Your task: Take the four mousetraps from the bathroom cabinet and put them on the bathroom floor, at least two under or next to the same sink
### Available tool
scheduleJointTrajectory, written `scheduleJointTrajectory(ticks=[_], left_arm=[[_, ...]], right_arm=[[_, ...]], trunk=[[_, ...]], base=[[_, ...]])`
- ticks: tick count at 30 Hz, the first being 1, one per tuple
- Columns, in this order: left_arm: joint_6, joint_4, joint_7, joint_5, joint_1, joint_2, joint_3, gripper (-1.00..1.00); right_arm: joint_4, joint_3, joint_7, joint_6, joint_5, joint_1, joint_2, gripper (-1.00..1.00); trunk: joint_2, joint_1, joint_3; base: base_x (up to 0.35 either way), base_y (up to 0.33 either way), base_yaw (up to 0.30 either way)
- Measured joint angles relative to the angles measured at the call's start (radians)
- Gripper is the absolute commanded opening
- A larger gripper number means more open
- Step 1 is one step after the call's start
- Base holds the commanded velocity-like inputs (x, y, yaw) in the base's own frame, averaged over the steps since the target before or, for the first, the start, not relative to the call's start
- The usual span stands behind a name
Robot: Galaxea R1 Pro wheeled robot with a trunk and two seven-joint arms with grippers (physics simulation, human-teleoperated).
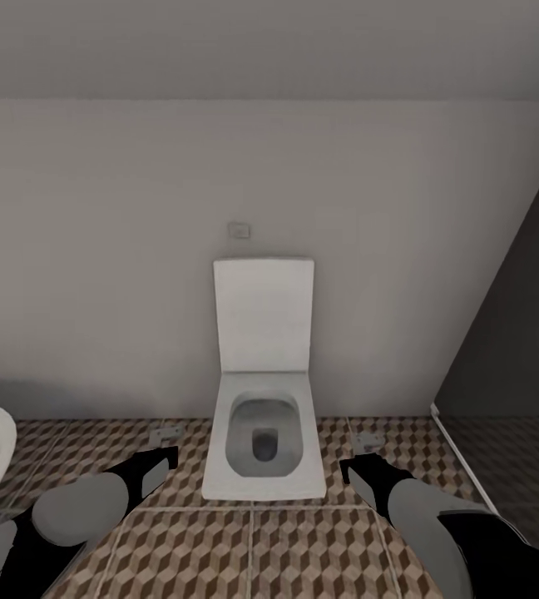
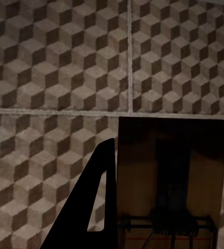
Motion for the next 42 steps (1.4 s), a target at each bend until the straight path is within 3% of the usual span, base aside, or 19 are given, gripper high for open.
scheduleJointTrajectory(ticks=[32, 42], left_arm=[[-0.001, 0.000, -0.001, 0.000, 0.001, 0.000, 0.000, -1.00], [-0.001, 0.000, -0.001, 0.000, 0.002, 0.000, 0.000, -1.00]], right_arm=[[-0.003, 0.000, 0.003, -0.003, -0.002, 0.000, -0.001, -1.00], [-0.002, 0.000, 0.003, -0.003, -0.003, 0.000, -0.002, -1.00]], trunk=[[-0.224, 0.123, -0.100], [-0.294, 0.161, -0.132]], base=[[0.000, 0.000, -0.001], [0.000, 0.000, -0.108]])
